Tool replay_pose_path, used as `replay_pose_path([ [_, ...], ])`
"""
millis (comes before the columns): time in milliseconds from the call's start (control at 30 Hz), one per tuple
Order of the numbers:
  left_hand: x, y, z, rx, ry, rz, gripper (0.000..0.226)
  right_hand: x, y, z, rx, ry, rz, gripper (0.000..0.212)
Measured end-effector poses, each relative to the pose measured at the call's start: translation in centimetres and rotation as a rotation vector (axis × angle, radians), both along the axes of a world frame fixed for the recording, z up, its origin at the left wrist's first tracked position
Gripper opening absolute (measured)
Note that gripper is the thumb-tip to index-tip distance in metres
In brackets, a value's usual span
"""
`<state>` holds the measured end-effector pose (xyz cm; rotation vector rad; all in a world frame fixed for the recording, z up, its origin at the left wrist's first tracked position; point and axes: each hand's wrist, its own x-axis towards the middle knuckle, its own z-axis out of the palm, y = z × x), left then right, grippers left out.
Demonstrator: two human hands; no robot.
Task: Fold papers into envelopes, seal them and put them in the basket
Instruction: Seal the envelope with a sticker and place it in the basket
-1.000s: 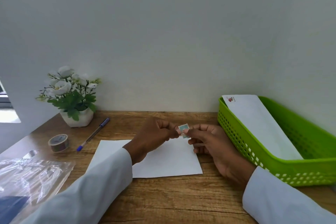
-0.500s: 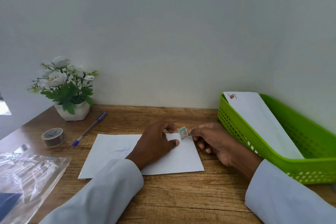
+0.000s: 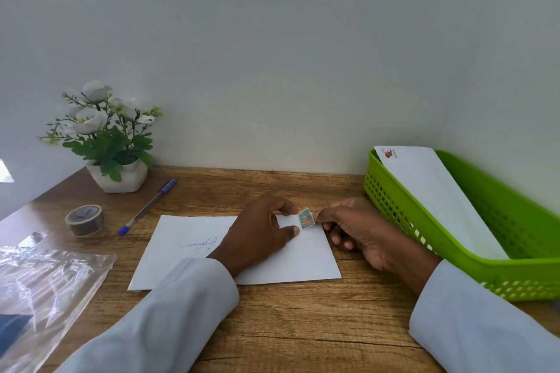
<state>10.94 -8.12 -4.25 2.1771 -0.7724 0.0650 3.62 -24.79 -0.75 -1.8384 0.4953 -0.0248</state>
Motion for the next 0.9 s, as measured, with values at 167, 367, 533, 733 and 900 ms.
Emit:
replay_pose_path([
  [167,0.0,-0.2,0.0,0.073,-0.078,-0.028,0.025,-0.1,0.3,0.0,-0.024,-0.004,0.000,0.026],
  [367,-0.1,-0.5,0.3,0.086,-0.115,-0.046,0.022,-0.1,0.4,-0.1,-0.045,-0.013,0.002,0.024],
  [533,-0.5,-0.8,0.3,0.090,-0.101,0.006,0.021,-0.3,0.5,-0.1,-0.041,-0.034,0.001,0.022],
  [733,-0.7,-1.2,0.3,0.082,-0.084,0.067,0.024,-0.2,0.6,-0.7,-0.096,-0.074,-0.019,0.017],
  [900,-0.7,-1.3,0.2,0.089,-0.075,0.095,0.028,-0.1,0.6,-1.6,-0.180,-0.154,-0.019,0.011],
])
